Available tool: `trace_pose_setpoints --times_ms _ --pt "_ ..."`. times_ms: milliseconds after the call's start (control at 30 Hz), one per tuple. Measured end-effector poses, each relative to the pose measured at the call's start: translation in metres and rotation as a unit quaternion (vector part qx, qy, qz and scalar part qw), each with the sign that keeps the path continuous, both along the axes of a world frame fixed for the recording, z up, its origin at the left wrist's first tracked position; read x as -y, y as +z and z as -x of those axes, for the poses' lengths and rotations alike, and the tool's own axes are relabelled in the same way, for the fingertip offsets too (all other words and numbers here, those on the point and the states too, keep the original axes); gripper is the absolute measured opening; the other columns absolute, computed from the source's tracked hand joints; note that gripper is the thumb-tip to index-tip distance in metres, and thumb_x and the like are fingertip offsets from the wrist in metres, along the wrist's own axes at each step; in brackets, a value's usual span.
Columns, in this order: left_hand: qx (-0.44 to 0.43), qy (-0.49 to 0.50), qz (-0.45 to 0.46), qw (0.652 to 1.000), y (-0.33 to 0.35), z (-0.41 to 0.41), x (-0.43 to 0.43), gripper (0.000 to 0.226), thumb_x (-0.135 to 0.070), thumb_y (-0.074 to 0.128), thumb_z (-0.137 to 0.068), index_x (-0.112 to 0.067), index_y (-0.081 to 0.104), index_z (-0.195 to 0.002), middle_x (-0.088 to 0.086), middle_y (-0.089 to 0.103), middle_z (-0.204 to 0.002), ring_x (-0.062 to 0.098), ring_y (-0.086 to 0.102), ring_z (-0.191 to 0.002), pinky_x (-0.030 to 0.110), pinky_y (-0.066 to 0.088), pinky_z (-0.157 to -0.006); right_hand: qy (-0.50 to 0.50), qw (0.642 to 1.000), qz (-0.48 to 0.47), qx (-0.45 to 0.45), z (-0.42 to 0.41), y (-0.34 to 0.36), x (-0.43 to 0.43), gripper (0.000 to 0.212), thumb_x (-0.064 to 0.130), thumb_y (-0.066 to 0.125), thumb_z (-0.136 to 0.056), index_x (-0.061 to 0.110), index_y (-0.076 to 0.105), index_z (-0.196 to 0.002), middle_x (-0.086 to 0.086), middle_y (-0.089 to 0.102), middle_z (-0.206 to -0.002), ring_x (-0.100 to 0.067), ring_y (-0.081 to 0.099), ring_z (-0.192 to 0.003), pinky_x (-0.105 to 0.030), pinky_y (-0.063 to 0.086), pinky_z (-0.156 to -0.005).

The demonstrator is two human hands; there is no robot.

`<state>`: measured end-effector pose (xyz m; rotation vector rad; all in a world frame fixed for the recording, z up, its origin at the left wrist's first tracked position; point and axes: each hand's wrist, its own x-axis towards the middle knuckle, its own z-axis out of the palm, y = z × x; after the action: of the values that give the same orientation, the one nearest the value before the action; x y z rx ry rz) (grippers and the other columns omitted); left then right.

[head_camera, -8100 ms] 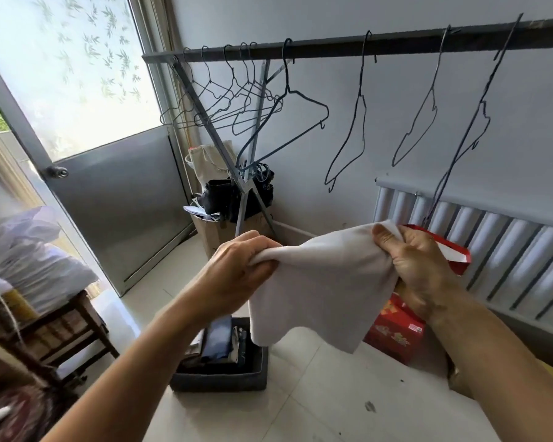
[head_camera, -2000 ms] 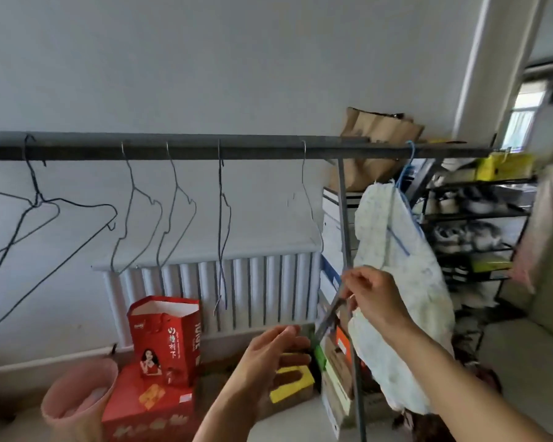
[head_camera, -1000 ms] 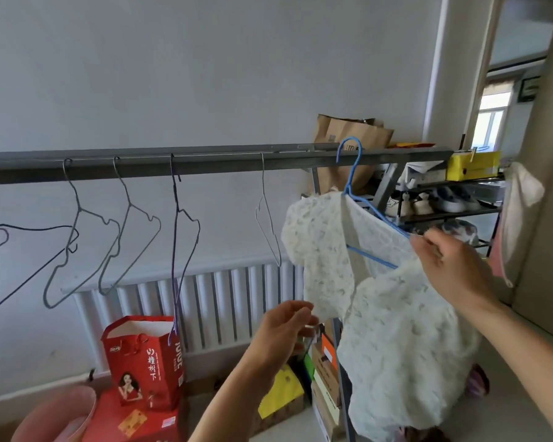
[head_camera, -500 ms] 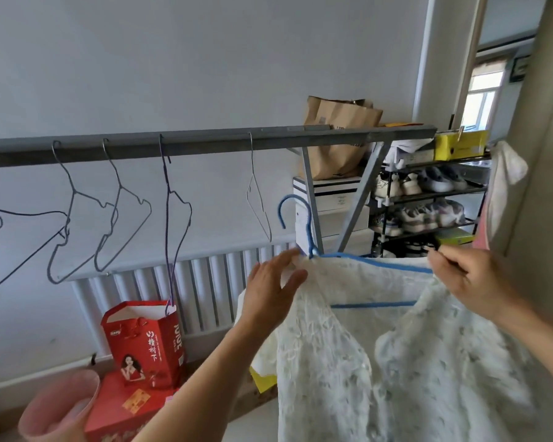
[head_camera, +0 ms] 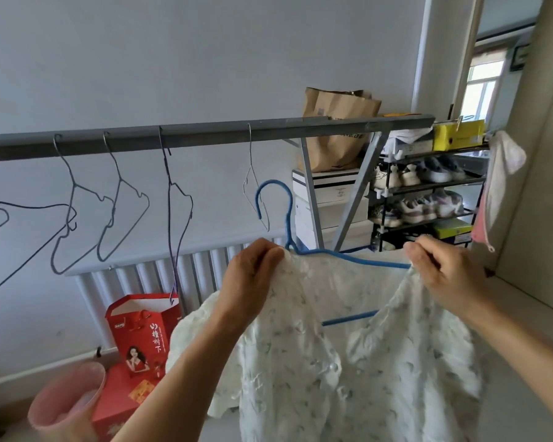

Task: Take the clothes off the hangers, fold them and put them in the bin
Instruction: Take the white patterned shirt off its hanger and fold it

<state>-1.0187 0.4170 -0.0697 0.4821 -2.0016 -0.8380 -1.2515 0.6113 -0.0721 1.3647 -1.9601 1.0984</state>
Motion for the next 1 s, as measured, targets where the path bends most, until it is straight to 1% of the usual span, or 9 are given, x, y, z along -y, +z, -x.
trace_pose_setpoints --times_ms 133,233,333,433,500,567,667,800,1000 --pt "0.027 0.076 0.039 0.996 0.004 -0.011 0.001 0.019 -0.030 0.052 -0.098 -0.028 0.060 -0.081 -0.017 0.060 -0.069 0.006 0.057 -0.068 0.033 0.050 -0.064 -0.052 0.995 -0.072 0.035 -0.012 -0.004 0.023 0.052 0.069 0.030 -0.090 0.024 0.052 -0.075 0.009 0.050 -0.078 -0.016 0.051 -0.075 -0.033 0.040 -0.058" --pt "0.021 0.100 0.051 0.993 0.006 -0.020 0.001 0.019 -0.030 0.052 -0.098 -0.025 0.060 -0.082 -0.017 0.061 -0.070 0.009 0.058 -0.068 0.040 0.053 -0.065 -0.087 0.982 -0.149 0.079 -0.022 -0.011 0.039 0.053 0.079 0.033 -0.078 0.027 0.045 -0.079 0.005 0.046 -0.093 -0.017 0.045 -0.088 -0.037 0.042 -0.068" --pt "0.016 0.111 0.052 0.992 0.007 -0.030 0.003 0.018 -0.031 0.052 -0.098 -0.026 0.061 -0.083 -0.015 0.062 -0.071 0.011 0.060 -0.069 0.042 0.054 -0.064 -0.129 0.963 -0.200 0.128 -0.039 -0.016 0.051 0.032 0.044 0.054 -0.087 0.021 0.042 -0.106 -0.004 0.042 -0.118 -0.026 0.048 -0.100 -0.042 0.047 -0.079" --pt "0.018 0.126 0.060 0.990 0.010 -0.045 0.006 0.018 -0.031 0.052 -0.098 -0.024 0.062 -0.085 -0.015 0.062 -0.072 0.009 0.060 -0.069 0.038 0.053 -0.062 -0.116 0.966 -0.129 0.190 -0.044 -0.017 0.057 0.036 0.016 0.050 -0.094 0.012 0.039 -0.128 -0.010 0.042 -0.132 -0.031 0.055 -0.101 -0.044 0.049 -0.081" --pt "0.020 0.155 0.063 0.986 0.012 -0.057 0.014 0.018 -0.030 0.053 -0.098 -0.024 0.061 -0.084 -0.014 0.061 -0.072 0.007 0.058 -0.067 0.033 0.047 -0.059 -0.047 0.971 -0.089 0.215 -0.041 -0.014 0.058 0.027 0.015 0.052 -0.097 0.014 0.047 -0.123 -0.006 0.053 -0.125 -0.025 0.056 -0.102 -0.038 0.048 -0.082" --pt "0.016 0.180 0.058 0.982 0.012 -0.070 0.024 0.018 -0.029 0.053 -0.098 -0.024 0.060 -0.083 -0.012 0.060 -0.070 0.008 0.055 -0.065 0.031 0.043 -0.059 0.051 0.965 -0.050 0.252 -0.038 -0.010 0.058 0.014 0.014 0.057 -0.096 0.015 0.062 -0.109 0.001 0.065 -0.104 -0.016 0.061 -0.096 -0.018 0.046 -0.073" --pt "-0.003 0.190 0.048 0.981 0.011 -0.082 0.034 0.020 -0.031 0.053 -0.098 -0.026 0.060 -0.081 -0.012 0.059 -0.068 0.009 0.053 -0.063 0.031 0.043 -0.059 0.145 0.920 -0.012 0.363 -0.040 -0.004 0.058 0.014 0.009 0.058 -0.094 0.014 0.071 -0.095 0.009 0.070 -0.079 -0.002 0.063 -0.078 -0.005 0.043 -0.059" --pt "-0.011 0.215 0.046 0.975 0.010 -0.089 0.035 0.020 -0.027 0.053 -0.099 -0.023 0.059 -0.080 -0.011 0.058 -0.068 0.009 0.053 -0.063 0.035 0.044 -0.060 0.238 0.784 0.008 0.574 -0.042 -0.003 0.066 0.017 0.009 0.054 -0.095 0.007 0.070 -0.100 -0.005 0.075 -0.078 -0.015 0.069 -0.071 -0.021 0.052 -0.057" --pt "-0.033 0.229 0.045 0.972 0.012 -0.092 0.034 0.023 -0.026 0.055 -0.098 -0.026 0.056 -0.075 -0.012 0.057 -0.063 0.006 0.050 -0.058 0.032 0.042 -0.056 0.136 0.795 -0.013 0.591 -0.033 -0.003 0.083 0.019 0.000 0.052 -0.094 0.006 0.068 -0.085 -0.018 0.067 -0.082 -0.028 0.063 -0.073 -0.035 0.051 -0.067"
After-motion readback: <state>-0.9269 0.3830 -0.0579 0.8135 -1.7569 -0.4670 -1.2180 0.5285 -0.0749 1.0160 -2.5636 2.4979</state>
